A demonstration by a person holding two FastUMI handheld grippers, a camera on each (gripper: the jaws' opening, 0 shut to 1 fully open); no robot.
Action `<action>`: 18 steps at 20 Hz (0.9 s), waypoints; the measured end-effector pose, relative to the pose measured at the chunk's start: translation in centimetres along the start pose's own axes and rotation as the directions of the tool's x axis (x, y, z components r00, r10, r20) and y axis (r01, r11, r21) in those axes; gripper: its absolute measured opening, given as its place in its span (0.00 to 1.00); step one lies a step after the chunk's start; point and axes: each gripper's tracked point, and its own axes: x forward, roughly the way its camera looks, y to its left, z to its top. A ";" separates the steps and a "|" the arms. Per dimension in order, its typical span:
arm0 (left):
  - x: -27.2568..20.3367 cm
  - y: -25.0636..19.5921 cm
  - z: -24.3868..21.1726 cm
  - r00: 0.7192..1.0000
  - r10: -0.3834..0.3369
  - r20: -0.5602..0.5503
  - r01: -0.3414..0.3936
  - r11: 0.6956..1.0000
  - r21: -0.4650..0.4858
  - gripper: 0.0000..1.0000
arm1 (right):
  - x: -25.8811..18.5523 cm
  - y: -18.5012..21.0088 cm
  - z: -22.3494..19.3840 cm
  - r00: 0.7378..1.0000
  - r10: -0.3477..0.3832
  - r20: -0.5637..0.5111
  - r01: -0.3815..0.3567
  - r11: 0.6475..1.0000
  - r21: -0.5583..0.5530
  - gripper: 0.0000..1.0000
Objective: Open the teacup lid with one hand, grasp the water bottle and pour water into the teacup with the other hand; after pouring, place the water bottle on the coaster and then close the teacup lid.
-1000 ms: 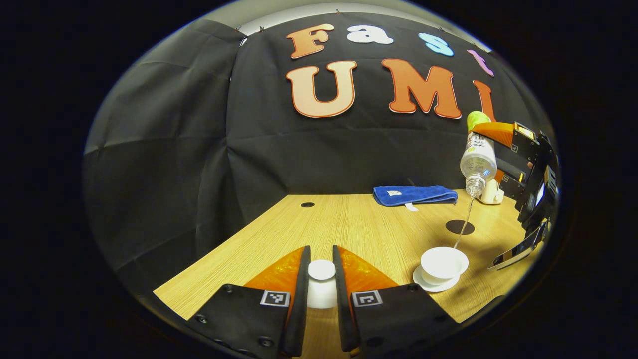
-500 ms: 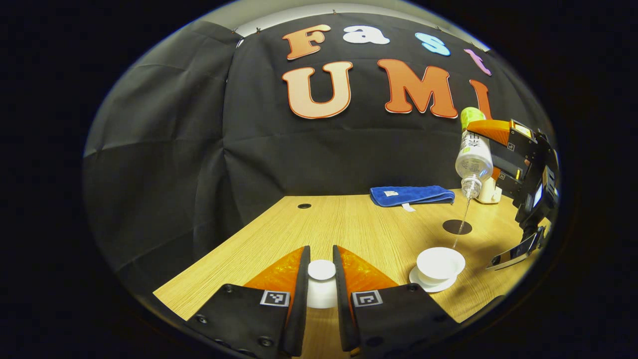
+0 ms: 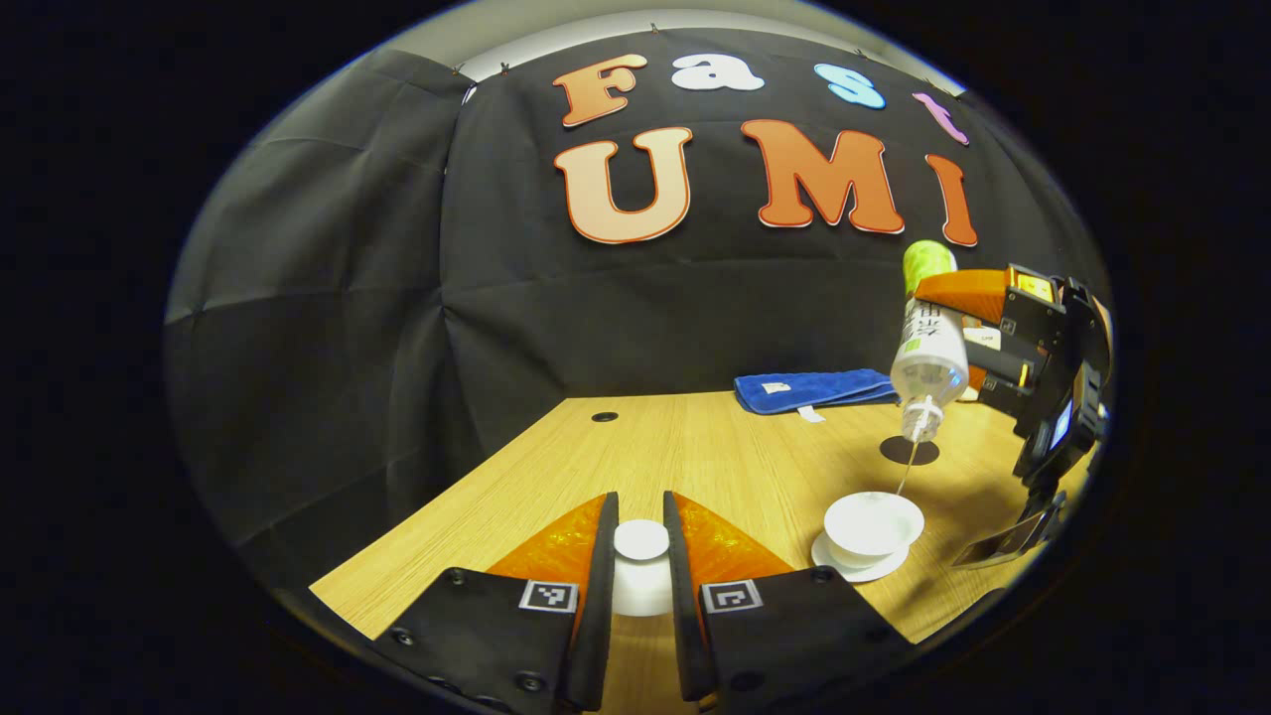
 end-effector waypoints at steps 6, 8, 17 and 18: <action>-0.2 0.0 0.5 1.000 0.001 0.017 -0.001 1.000 0.001 0.31 | -0.4 2.3 0.7 0.997 0.077 -0.024 -0.072 0.984 0.164 0.62; -0.2 0.3 0.7 1.000 0.009 0.021 -0.009 1.000 -0.001 0.28 | -0.4 2.8 0.8 0.994 0.109 -0.029 -0.099 0.967 0.235 0.62; 0.0 -2.3 2.3 0.998 -0.037 0.043 0.038 0.999 -0.009 0.31 | -1.0 5.1 -0.7 0.960 0.275 -0.050 -0.142 0.636 0.759 0.63; 0.0 -2.7 2.6 0.998 -0.043 0.046 0.044 0.999 -0.010 0.31 | -1.0 5.3 -1.1 0.956 0.287 -0.052 -0.135 0.592 0.795 0.63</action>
